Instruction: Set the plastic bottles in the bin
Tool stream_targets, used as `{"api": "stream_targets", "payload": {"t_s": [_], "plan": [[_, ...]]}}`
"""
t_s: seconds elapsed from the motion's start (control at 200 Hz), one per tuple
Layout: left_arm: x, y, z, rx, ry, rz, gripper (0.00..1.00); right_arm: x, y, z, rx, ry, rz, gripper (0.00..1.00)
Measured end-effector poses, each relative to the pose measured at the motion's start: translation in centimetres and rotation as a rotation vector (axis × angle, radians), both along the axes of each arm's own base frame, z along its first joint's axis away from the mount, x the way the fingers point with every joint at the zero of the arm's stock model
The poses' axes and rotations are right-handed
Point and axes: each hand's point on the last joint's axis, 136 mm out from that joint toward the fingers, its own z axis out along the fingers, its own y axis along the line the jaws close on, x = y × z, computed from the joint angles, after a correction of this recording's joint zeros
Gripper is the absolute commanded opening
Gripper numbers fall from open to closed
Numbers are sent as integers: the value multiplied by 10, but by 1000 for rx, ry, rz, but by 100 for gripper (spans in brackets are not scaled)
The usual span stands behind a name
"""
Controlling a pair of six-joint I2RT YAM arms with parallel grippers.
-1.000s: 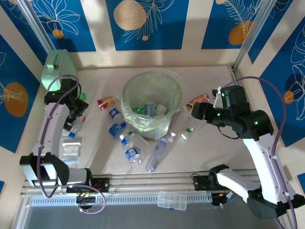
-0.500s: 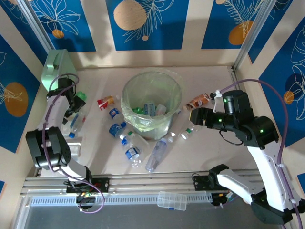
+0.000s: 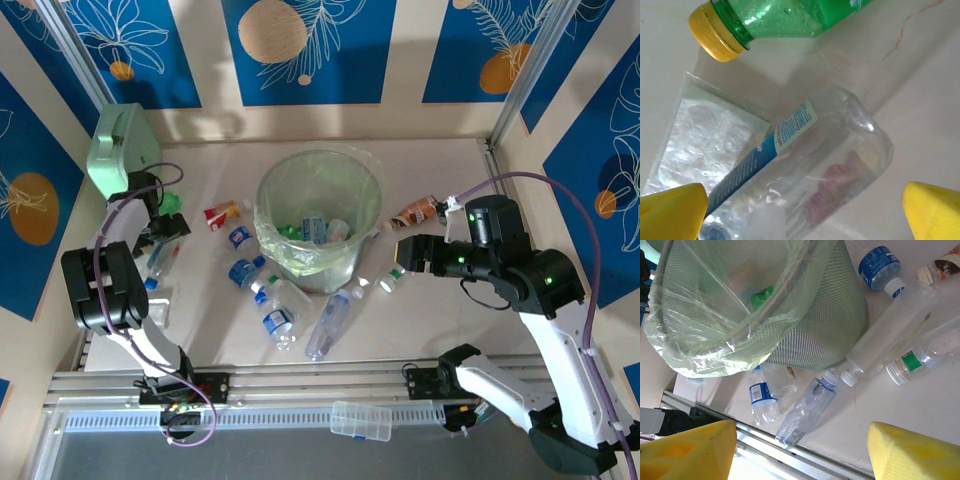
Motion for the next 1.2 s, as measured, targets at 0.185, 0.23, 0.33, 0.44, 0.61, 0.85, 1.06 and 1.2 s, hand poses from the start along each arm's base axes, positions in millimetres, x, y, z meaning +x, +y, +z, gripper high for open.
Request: {"api": "stream_targets", "payload": {"t_s": [0.185,0.23,0.33,0.44,0.61,0.85,1.06,1.2], "plan": [[-6,6,-19,42,87,-73,99,0,1,-2,4,9,2,70],[-8,7,-25,49,112,-85,100,1,1,-3,6,13,2,70],[-13,9,-37,58,170,-105,96,3,2,-6,4,26,1,70],[-14,9,-48,47,205,-116,82,6,2,-8,5,38,-7,70],[-11,2,-49,17,193,-120,64,8,2,-9,17,51,-23,70],[-2,-5,-43,7,167,-134,53,10,1,-9,35,62,-46,69],[5,-10,-16,0,85,-120,51,14,-5,-10,36,70,-95,69],[11,-20,28,-15,-50,-94,50,16,-10,-9,29,72,-141,68]]}}
